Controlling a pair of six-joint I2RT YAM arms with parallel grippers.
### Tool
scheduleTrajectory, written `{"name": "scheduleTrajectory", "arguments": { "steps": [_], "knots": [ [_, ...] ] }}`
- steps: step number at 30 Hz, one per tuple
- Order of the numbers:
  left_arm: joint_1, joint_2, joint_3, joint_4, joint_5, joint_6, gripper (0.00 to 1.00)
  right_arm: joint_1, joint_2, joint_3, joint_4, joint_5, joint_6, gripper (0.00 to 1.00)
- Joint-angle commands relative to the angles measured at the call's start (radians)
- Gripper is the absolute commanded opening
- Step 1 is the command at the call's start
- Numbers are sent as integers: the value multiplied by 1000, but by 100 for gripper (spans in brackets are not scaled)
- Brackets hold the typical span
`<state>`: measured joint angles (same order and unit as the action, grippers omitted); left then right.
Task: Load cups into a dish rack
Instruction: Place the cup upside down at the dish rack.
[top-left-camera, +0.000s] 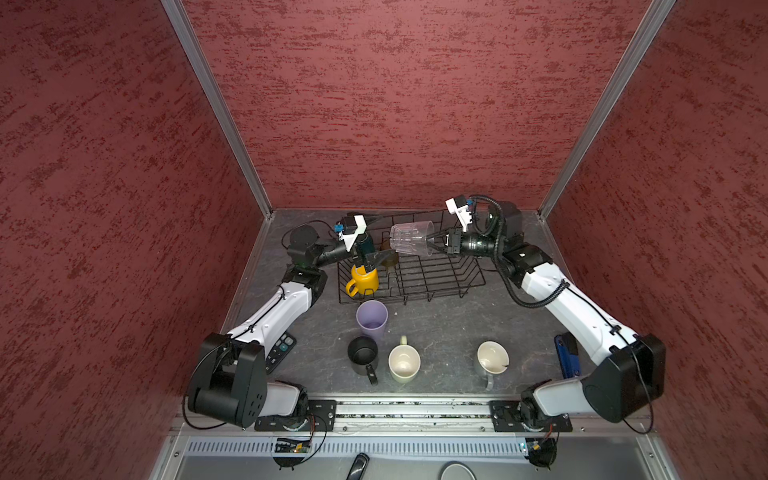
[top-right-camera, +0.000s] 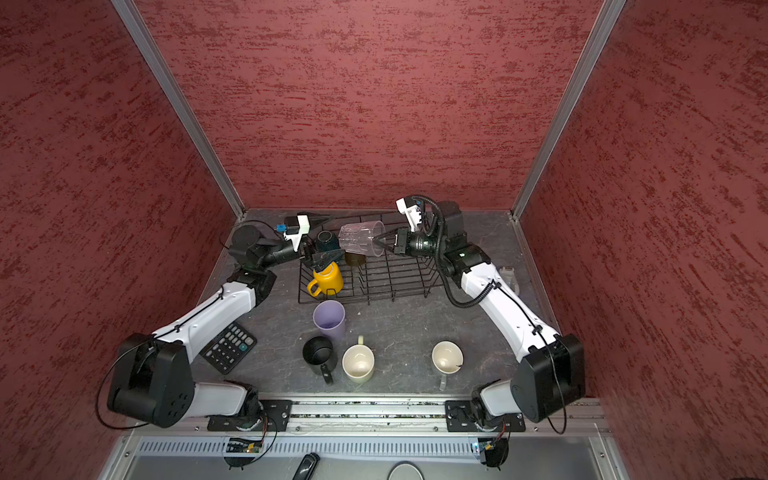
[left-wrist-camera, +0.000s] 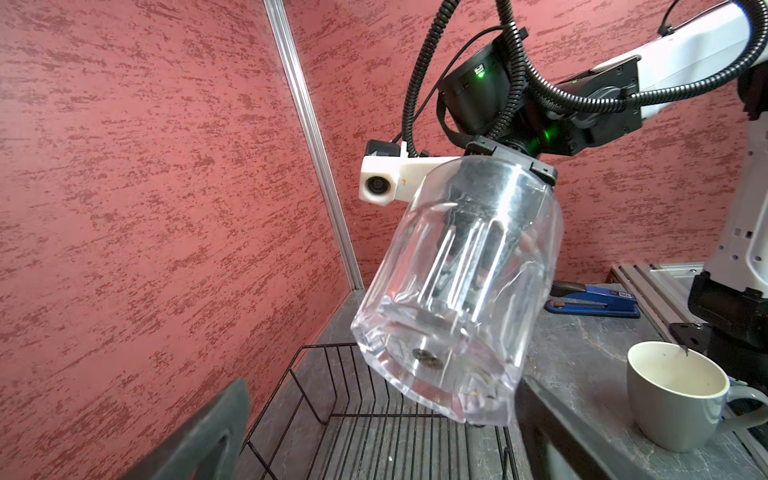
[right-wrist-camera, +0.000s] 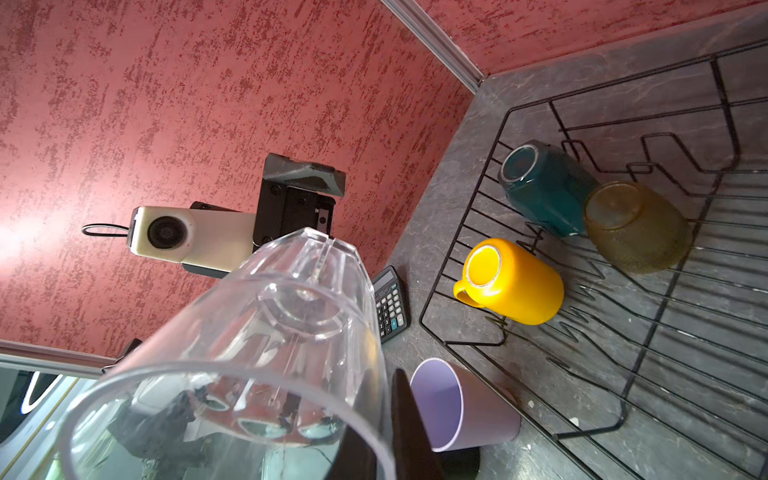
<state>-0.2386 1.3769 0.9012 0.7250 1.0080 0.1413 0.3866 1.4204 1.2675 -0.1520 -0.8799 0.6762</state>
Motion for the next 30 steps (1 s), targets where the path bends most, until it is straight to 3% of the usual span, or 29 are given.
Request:
{"name": "scheduleTrajectory", "arguments": {
  "steps": [1,30],
  "knots": [
    [-15,14,34,44,55,-27,100,1,8,-9,102,-74,41,0],
    [-109,142,120,166,159,-114,98,38,63,-52,258,-120,144,0]
  ]
}}
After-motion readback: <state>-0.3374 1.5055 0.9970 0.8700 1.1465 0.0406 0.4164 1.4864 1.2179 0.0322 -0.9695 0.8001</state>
